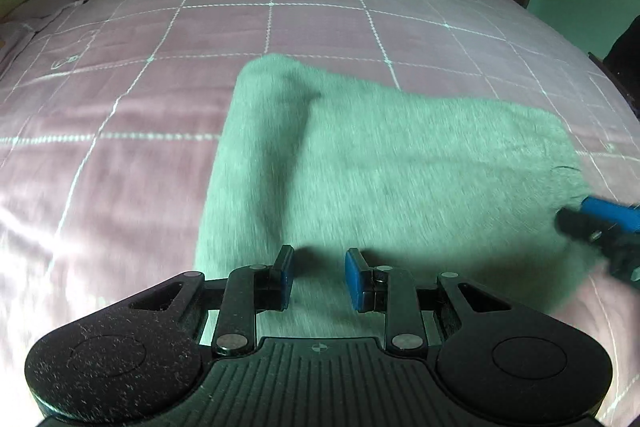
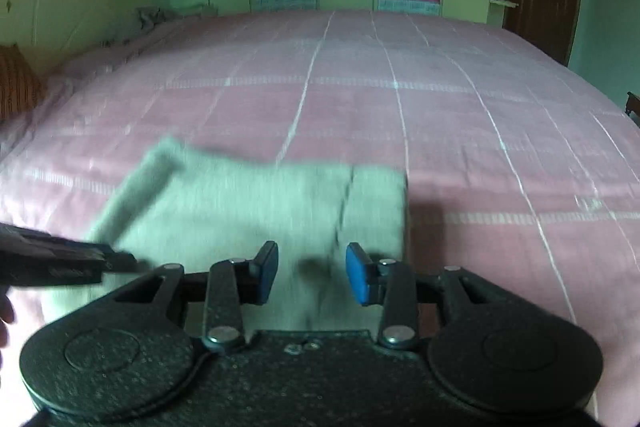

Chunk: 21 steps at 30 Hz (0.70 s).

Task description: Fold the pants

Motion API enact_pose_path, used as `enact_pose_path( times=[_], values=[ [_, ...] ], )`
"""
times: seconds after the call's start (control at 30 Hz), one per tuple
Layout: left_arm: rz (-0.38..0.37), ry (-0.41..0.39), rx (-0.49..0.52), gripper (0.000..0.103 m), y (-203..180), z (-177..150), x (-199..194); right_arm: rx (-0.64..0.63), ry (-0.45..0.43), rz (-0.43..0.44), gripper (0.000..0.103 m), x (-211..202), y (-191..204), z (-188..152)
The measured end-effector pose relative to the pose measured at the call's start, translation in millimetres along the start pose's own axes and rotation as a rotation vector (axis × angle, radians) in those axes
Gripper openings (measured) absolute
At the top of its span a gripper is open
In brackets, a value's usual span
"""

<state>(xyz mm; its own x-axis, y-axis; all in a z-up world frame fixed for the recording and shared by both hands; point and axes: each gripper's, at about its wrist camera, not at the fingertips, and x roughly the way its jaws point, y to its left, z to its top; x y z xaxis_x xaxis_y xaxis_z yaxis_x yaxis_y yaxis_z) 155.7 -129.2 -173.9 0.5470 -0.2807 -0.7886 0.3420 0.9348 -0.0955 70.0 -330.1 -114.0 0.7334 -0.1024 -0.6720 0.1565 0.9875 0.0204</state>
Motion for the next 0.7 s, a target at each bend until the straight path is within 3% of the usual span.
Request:
enact_pose_path(
  times=[0.13, 0.3, 0.43, 0.5, 0.6, 0.7],
  values=[
    [0.002, 0.0, -0.037, 0.028, -3.8, -9.6, -10.1, -0.052, 0.035, -0.048, 0.037, 11.1, -1.9, -24.3],
    [-0.003, -0.001, -0.076, 0.028, 3.0, -18.0, -20.0, -0.005, -0.022, -0.032, 0.038, -17.6, 3.8, -6.5],
    [0.01, 0.003, -0.06, 0.028, -1.3, -22.5, -23.3, -0.048, 0.064, -0.074, 0.038, -6.6, 5.0, -22.2],
    [-0.006, -0.007, -0.085, 0.028, 2.4, -23.3, -31.3, -0.032, 0.039, -0.072, 0.038, -17.6, 7.3, -18.0],
    [-0.006, -0.02, -0.116, 0.028, 9.3, -23.4, -40.8, 0.001, -0.001, -0.067, 0.046, -36.2, 5.1, -10.9],
    [0.004, -0.019, -0.128, 0.029, 16.3, -24.6, -45.6, 0.029, 0.026, -0.072, 0.054, -38.9, -5.8, -12.7]
  ],
)
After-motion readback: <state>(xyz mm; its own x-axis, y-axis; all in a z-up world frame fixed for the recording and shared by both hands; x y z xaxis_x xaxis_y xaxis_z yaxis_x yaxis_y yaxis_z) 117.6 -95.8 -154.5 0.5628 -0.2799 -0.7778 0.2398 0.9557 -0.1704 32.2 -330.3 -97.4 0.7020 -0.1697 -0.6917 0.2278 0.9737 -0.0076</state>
